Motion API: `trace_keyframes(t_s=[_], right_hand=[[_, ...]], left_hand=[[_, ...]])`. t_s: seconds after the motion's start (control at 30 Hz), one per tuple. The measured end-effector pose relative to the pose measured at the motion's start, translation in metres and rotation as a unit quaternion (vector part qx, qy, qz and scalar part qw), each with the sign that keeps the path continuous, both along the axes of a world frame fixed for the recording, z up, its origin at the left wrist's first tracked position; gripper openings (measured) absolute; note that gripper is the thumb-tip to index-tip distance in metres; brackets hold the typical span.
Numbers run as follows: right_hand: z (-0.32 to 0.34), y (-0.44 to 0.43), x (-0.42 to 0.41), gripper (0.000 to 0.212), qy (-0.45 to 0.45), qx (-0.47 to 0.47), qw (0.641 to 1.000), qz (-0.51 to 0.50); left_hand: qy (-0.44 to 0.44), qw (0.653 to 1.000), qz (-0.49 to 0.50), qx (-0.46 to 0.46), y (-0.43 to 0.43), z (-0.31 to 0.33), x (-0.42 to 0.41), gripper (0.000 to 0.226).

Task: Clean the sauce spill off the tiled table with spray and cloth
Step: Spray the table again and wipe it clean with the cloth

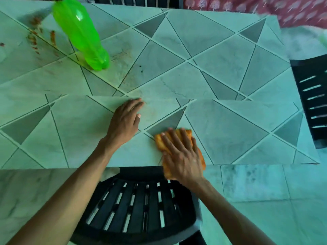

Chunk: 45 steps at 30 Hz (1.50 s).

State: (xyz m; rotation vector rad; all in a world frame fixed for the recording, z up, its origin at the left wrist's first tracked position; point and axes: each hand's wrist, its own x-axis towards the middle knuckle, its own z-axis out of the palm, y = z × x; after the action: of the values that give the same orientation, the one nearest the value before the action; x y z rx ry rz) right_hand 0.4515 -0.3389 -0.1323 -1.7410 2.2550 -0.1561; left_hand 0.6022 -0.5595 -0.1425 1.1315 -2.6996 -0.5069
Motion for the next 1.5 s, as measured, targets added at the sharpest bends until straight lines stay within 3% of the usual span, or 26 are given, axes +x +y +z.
trace_keyframes(t_s=[0.07, 0.13, 0.2, 0.27, 0.37, 0.5, 0.6, 0.67, 0.73, 0.8, 0.9, 1.0, 1.13, 1.23, 1.4, 1.5], right_hand=[[0.004, 0.032, -0.026, 0.054, 0.015, 0.014, 1.0, -0.02], [0.004, 0.034, -0.067, 0.056, 0.011, 0.029, 0.993, -0.112], [0.001, 0.002, -0.091, 0.059, -0.005, 0.025, 0.975, -0.22], [-0.004, -0.042, -0.078, 0.059, -0.014, 0.006, 0.964, -0.264], [-0.007, -0.075, -0.004, 0.06, -0.014, -0.014, 0.986, -0.163], [0.005, -0.02, 0.064, 0.061, -0.001, -0.007, 1.0, -0.014], [-0.003, 0.03, 0.022, 0.054, 0.017, 0.022, 0.999, -0.029], [-0.008, 0.041, -0.029, 0.054, 0.05, 0.068, 0.992, -0.094], [-0.007, 0.013, -0.064, 0.055, 0.026, 0.068, 0.975, -0.21], [-0.002, -0.042, -0.063, 0.057, -0.008, 0.026, 0.965, -0.263], [-0.001, -0.093, -0.004, 0.061, -0.021, 0.004, 0.984, -0.176], [0.002, -0.055, 0.059, 0.065, -0.018, 0.011, 0.997, -0.073], [0.006, -0.01, 0.051, 0.06, -0.011, 0.014, 0.999, -0.043], [-0.001, -0.07, 0.016, 0.061, -0.005, 0.02, 0.998, -0.052], [-0.008, -0.259, -0.055, 0.059, -0.05, -0.021, 0.99, -0.129], [-0.014, -0.286, -0.056, 0.06, -0.028, -0.024, 0.992, -0.123]], left_hand=[[0.002, 1.0, -0.004, 0.005, 0.0, -0.001, 0.004, 0.049], [0.008, 1.0, -0.005, 0.009, -0.001, -0.004, 0.005, 0.05], [0.018, 1.0, -0.002, 0.01, 0.001, -0.006, 0.004, 0.05], [0.03, 0.999, 0.002, 0.011, 0.003, -0.007, 0.004, 0.049], [0.045, 0.999, -0.004, 0.017, -0.005, -0.007, 0.007, 0.05], [0.08, 0.995, -0.026, 0.054, -0.02, -0.003, 0.01, 0.056], [0.077, 0.995, -0.025, 0.061, -0.02, 0.0, 0.013, 0.056], [0.077, 0.995, -0.022, 0.058, -0.018, -0.002, 0.012, 0.054], [0.084, 0.994, -0.012, 0.065, -0.017, -0.002, 0.01, 0.05], [0.1, 0.992, 0.01, 0.081, -0.018, 0.002, 0.009, 0.045], [0.104, 0.991, 0.052, 0.062, -0.024, 0.007, 0.012, 0.041], [0.058, 0.997, 0.05, -0.009, -0.035, 0.004, 0.021, 0.044], [0.052, 0.997, 0.056, -0.018, -0.043, 0.004, 0.024, 0.044], [0.075, 0.994, 0.072, -0.021, -0.04, 0.001, 0.02, 0.042], [0.089, 0.993, 0.075, -0.021, -0.038, -0.004, 0.017, 0.048], [0.079, 0.994, 0.077, -0.017, -0.037, -0.003, 0.018, 0.052]])
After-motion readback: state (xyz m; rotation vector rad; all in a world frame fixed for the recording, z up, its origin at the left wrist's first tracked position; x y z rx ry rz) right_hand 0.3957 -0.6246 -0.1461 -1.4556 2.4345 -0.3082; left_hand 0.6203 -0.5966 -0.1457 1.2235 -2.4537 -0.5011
